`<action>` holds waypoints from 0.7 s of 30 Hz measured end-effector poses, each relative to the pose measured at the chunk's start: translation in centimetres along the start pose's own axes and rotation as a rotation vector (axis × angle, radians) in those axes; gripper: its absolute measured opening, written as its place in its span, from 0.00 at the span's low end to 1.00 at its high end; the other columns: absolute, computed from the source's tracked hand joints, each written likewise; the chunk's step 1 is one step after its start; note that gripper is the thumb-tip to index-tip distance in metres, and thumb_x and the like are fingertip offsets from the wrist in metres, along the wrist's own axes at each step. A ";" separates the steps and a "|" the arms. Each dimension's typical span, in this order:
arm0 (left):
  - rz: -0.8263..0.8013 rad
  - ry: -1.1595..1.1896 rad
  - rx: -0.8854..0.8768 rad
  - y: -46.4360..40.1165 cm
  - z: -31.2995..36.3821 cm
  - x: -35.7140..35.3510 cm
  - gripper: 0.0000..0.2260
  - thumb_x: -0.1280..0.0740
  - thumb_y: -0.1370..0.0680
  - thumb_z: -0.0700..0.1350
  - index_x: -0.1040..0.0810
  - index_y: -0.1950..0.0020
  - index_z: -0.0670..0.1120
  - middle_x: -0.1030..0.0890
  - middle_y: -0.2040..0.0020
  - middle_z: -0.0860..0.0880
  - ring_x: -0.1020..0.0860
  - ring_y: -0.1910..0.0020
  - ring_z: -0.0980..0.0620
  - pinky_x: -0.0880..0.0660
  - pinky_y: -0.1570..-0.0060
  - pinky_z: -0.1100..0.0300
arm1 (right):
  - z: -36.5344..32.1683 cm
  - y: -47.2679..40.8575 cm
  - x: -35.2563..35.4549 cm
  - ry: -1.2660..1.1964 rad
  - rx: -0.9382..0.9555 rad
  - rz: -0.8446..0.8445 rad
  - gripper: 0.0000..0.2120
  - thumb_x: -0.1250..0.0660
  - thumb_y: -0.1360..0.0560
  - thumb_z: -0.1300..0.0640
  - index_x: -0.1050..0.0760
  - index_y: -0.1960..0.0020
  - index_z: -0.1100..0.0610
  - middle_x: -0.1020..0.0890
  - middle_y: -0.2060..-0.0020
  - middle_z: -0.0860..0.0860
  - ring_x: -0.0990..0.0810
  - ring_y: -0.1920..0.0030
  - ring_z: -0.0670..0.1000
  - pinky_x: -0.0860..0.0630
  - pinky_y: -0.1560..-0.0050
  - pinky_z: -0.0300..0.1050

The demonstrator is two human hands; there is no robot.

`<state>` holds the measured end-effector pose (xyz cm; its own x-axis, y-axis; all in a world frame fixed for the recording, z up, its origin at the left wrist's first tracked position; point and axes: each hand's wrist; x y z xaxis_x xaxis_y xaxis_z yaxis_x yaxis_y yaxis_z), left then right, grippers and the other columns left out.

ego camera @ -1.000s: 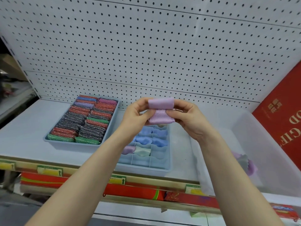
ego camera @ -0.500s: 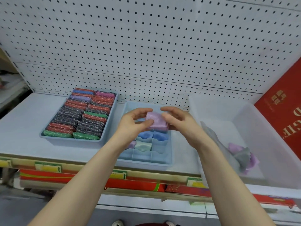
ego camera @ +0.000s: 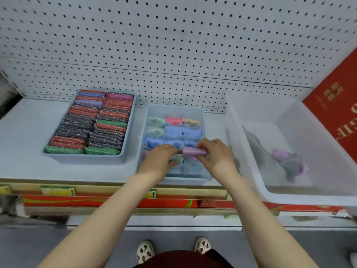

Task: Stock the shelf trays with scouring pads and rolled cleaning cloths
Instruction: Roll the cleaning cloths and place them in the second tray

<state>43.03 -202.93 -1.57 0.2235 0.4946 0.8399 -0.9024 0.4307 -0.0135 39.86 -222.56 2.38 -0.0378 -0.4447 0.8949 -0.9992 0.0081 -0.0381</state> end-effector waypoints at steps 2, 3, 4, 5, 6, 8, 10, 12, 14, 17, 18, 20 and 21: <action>0.006 -0.024 -0.036 -0.2 0.1 -0.2 0.16 0.30 0.24 0.46 0.22 0.36 0.52 0.20 0.40 0.51 0.25 0.40 0.48 0.29 0.44 0.55 | 0.1 -0.2 -0.9 0.084 -0.047 -0.006 0.09 0.31 0.27 0.55 0.22 0.47 0.50 0.26 0.53 0.52 0.25 0.51 0.53 0.28 0.53 0.44; 0.002 -0.025 -0.050 -0.3 0.0 -0.3 0.15 0.30 0.24 0.46 0.22 0.37 0.52 0.20 0.41 0.50 0.24 0.41 0.48 0.29 0.46 0.54 | 0.1 -0.3 -1.5 0.142 -0.049 0.001 0.09 0.31 0.28 0.56 0.21 0.48 0.51 0.26 0.54 0.54 0.24 0.51 0.55 0.27 0.54 0.45; 0.003 -0.024 -0.058 -0.3 0.0 -0.3 0.13 0.30 0.24 0.45 0.21 0.40 0.51 0.19 0.43 0.50 0.24 0.42 0.47 0.29 0.49 0.54 | 0.2 -0.6 -2.1 0.234 -0.026 0.011 0.09 0.29 0.31 0.58 0.20 0.51 0.52 0.25 0.58 0.55 0.24 0.53 0.57 0.27 0.57 0.46; 0.009 -0.020 -0.059 -0.2 -0.1 -0.4 0.11 0.30 0.24 0.45 0.20 0.42 0.51 0.19 0.45 0.49 0.23 0.44 0.47 0.29 0.51 0.54 | 0.2 -0.9 -2.7 0.348 0.030 0.026 0.09 0.26 0.35 0.60 0.20 0.55 0.54 0.24 0.64 0.55 0.24 0.55 0.59 0.29 0.61 0.46; 0.013 -0.018 -0.052 -0.1 -0.1 -0.3 0.09 0.30 0.24 0.46 0.20 0.44 0.50 0.18 0.45 0.49 0.23 0.44 0.47 0.29 0.53 0.54 | 0.0 -1.1 -3.0 0.477 0.080 0.015 0.10 0.24 0.39 0.60 0.20 0.58 0.55 0.24 0.69 0.55 0.24 0.57 0.59 0.32 0.63 0.46; 0.015 -0.012 -0.043 -0.1 -0.1 -0.4 0.08 0.31 0.23 0.46 0.20 0.45 0.50 0.18 0.46 0.49 0.23 0.44 0.47 0.28 0.53 0.53 | -0.8 -1.7 -3.0 0.683 0.125 -0.078 0.08 0.26 0.34 0.57 0.21 0.56 0.52 0.20 0.66 0.53 0.26 0.51 0.58 0.37 0.57 0.48; 0.002 -0.008 -0.030 -0.1 -0.1 -0.4 0.08 0.31 0.23 0.45 0.20 0.44 0.51 0.19 0.45 0.50 0.23 0.43 0.48 0.27 0.50 0.52 | -1.4 -2.1 -2.6 0.793 0.150 -0.161 0.04 0.32 0.26 0.52 0.22 0.52 0.49 0.18 0.58 0.50 0.29 0.44 0.56 0.38 0.50 0.49; -0.007 -0.008 -0.013 0.0 -0.2 -0.4 0.11 0.32 0.23 0.45 0.20 0.40 0.51 0.19 0.42 0.50 0.24 0.41 0.48 0.26 0.46 0.51 | -1.7 -2.5 -2.1 0.798 0.178 -0.176 0.02 0.33 0.26 0.54 0.22 0.54 0.48 0.18 0.58 0.49 0.27 0.45 0.54 0.38 0.50 0.49; -0.016 -0.012 0.006 0.0 -0.2 -0.4 0.15 0.31 0.23 0.45 0.22 0.36 0.51 0.20 0.38 0.50 0.25 0.38 0.48 0.27 0.43 0.50 | -1.9 -2.2 -2.6 0.801 0.191 -0.190 0.08 0.26 0.36 0.58 0.25 0.65 0.49 0.20 0.68 0.49 0.23 0.57 0.53 0.38 0.57 0.46; -0.026 -0.011 0.013 0.0 -0.2 -0.3 0.16 0.31 0.23 0.44 0.23 0.35 0.51 0.21 0.36 0.51 0.26 0.36 0.48 0.27 0.41 0.49 | -0.6 -2.7 -3.8 0.814 0.206 -0.138 0.15 0.22 0.50 0.59 0.28 0.75 0.50 0.27 0.80 0.47 0.26 0.72 0.52 0.42 0.62 0.44; -0.022 -0.015 0.012 0.0 -0.2 -0.3 0.15 0.31 0.23 0.44 0.22 0.36 0.51 0.21 0.37 0.51 0.26 0.37 0.48 0.27 0.41 0.49 | -0.4 -2.9 -4.0 0.814 0.180 -0.167 0.12 0.22 0.45 0.58 0.25 0.72 0.49 0.25 0.77 0.48 0.24 0.69 0.52 0.42 0.61 0.45; -0.017 -0.022 0.013 0.0 -0.2 -0.3 0.14 0.31 0.23 0.44 0.22 0.37 0.51 0.20 0.38 0.51 0.25 0.38 0.48 0.26 0.43 0.50 | -0.6 -2.8 -3.7 0.782 0.202 -0.186 0.02 0.30 0.32 0.54 0.22 0.61 0.49 0.19 0.66 0.48 0.22 0.57 0.52 0.42 0.56 0.47; -0.016 -0.029 0.017 -0.1 -0.2 -0.4 0.15 0.31 0.23 0.44 0.22 0.37 0.51 0.20 0.38 0.51 0.25 0.39 0.48 0.26 0.43 0.50 | -0.6 -2.7 -3.6 0.751 0.216 -0.171 0.02 0.33 0.28 0.53 0.22 0.58 0.49 0.18 0.63 0.48 0.22 0.54 0.53 0.43 0.55 0.48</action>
<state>43.08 -202.97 -2.00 0.2277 0.4658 0.8551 -0.9050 0.4253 0.0093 42.73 -220.47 -0.46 0.0422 0.2987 0.9534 -0.9708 -0.2135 0.1099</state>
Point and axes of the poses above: each hand's wrist, its own y-axis away from the middle knuckle, its own x-axis out of the back of the hand, z = x × y
